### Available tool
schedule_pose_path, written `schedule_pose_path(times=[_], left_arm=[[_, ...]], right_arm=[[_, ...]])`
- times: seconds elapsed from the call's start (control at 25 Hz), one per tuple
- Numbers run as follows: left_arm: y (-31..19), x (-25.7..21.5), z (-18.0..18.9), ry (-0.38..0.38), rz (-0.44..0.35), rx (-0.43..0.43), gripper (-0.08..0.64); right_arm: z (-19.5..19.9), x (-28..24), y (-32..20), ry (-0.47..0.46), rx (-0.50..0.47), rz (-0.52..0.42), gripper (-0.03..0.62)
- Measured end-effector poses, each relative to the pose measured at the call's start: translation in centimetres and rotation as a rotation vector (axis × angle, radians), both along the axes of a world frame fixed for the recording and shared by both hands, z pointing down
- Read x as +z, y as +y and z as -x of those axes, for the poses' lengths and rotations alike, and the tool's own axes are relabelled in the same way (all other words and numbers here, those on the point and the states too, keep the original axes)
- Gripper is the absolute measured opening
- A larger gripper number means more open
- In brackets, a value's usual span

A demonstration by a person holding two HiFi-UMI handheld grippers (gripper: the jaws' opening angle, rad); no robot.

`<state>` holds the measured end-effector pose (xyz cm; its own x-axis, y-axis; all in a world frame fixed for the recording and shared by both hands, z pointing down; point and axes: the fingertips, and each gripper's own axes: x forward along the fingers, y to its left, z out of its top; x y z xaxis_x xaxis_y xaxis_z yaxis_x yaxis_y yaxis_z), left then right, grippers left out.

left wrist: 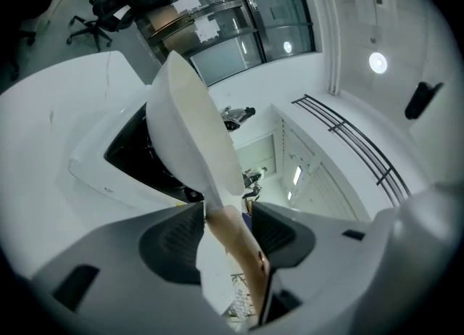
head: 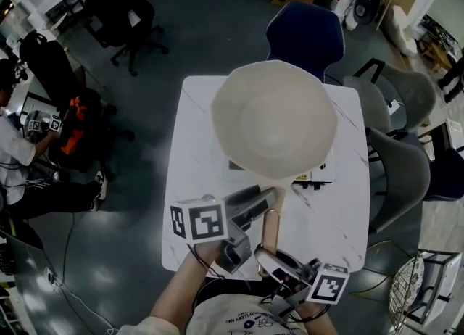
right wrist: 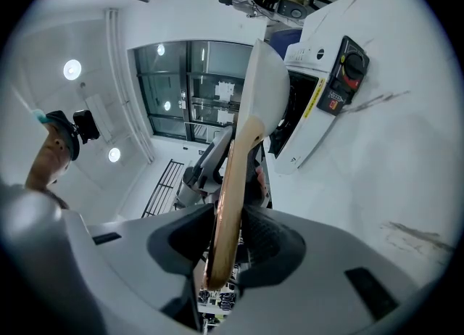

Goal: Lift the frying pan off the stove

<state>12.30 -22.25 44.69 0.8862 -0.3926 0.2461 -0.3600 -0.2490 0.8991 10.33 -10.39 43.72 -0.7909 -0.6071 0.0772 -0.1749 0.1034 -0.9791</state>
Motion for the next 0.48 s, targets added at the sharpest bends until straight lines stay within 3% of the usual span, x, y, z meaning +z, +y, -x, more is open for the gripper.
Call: schedule_pose_path(times=[0.16,0.48], left_arm=[[-0.5,0.1,-0.5,0.055,0.054,0.007,0.181],[-0.8,0.5,-1.5,0.088,0.084,0.078,0.184]], right_arm=[[0.0,-0.1,0.1,-0.001,-0.012,0.004,0.127],[0.3,-0.1,0.3,0.001,-0.039,0.008,0.127]])
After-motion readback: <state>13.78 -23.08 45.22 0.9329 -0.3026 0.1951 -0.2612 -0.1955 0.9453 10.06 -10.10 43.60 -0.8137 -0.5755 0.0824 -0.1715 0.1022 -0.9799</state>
